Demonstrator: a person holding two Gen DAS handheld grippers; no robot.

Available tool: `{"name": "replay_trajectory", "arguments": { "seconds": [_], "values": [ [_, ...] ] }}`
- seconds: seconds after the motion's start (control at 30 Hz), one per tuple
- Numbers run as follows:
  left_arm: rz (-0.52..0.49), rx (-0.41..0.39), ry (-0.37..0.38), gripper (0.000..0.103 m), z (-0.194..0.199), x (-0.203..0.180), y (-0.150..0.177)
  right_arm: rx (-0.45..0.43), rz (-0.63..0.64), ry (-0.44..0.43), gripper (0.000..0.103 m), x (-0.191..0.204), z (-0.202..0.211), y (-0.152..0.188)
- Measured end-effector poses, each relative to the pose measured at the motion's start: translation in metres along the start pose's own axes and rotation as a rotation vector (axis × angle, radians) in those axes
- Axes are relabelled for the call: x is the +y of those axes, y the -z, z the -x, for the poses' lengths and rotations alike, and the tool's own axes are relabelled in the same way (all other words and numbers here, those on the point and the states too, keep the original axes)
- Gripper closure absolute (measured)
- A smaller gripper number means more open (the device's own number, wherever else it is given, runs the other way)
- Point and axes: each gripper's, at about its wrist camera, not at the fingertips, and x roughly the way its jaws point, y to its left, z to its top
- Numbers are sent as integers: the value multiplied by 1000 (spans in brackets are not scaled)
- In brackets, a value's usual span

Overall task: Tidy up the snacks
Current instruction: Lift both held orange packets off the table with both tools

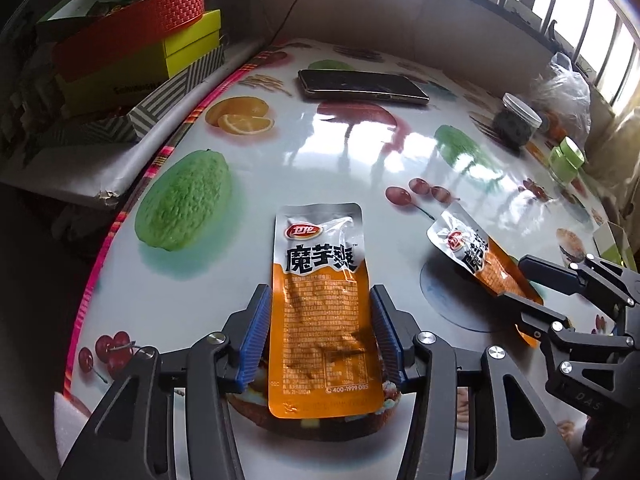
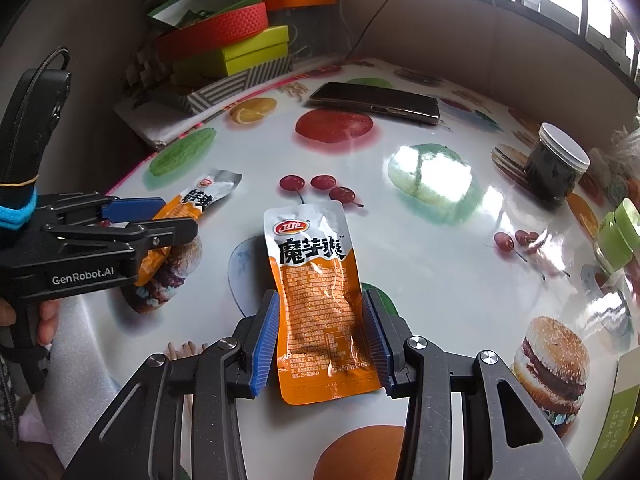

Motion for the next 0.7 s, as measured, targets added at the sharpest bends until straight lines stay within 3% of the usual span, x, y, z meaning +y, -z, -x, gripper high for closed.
{"name": "replay_trajectory", "arguments": {
  "seconds": [0.7],
  "values": [
    [-53, -95, 23, 58, 43, -27, 2, -61, -72, 40, 63, -1, 42, 16]
  ]
}}
